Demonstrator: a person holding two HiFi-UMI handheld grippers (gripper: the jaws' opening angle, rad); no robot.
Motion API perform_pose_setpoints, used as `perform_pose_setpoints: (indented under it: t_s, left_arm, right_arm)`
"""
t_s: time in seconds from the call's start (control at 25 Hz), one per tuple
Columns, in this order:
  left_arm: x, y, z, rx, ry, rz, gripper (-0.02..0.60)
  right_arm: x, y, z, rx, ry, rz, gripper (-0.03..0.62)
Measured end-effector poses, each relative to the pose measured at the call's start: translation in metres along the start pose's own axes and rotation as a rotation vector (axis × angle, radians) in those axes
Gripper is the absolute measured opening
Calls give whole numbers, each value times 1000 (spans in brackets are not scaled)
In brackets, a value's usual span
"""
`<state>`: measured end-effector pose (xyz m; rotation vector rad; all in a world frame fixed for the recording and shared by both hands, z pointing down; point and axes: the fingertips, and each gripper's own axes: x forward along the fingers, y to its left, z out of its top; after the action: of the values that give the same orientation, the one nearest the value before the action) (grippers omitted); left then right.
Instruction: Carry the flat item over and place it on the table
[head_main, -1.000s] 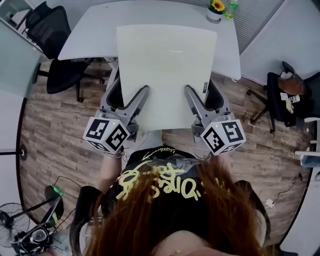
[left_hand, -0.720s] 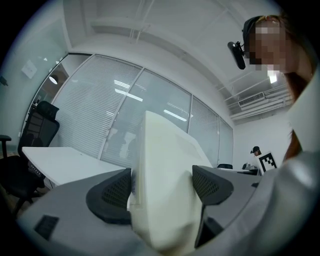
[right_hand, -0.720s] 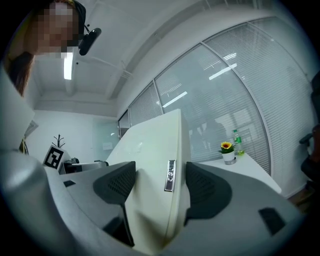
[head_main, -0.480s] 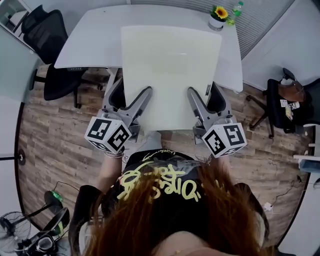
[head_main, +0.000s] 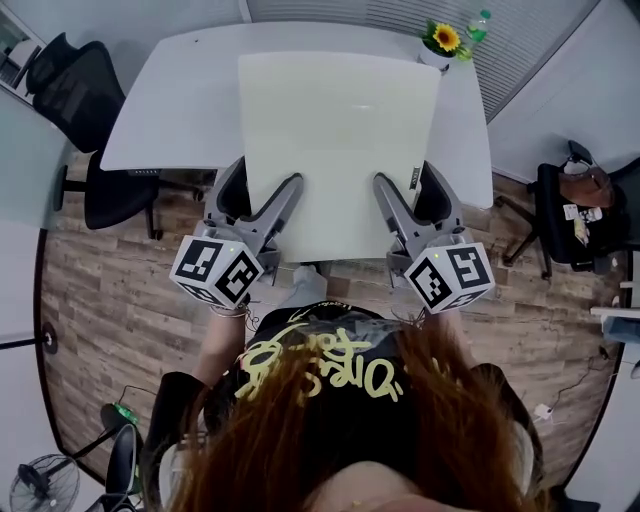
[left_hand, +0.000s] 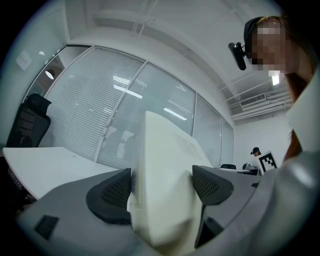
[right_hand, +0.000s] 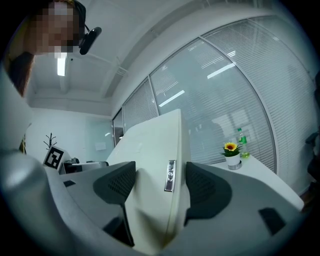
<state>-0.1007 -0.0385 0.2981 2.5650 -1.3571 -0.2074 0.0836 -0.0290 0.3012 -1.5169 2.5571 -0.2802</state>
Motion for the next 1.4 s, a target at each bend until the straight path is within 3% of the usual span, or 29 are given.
perform_pose_setpoints:
  t_s: [0.88, 1.4]
  left_arm:
    - [121, 124, 43, -26, 31, -72, 382]
    - [172, 163, 43, -44, 57, -120, 383]
  right_arm:
    - [160, -36, 16, 1, 2, -86, 305]
    - [209, -59, 11, 1, 6, -139, 305]
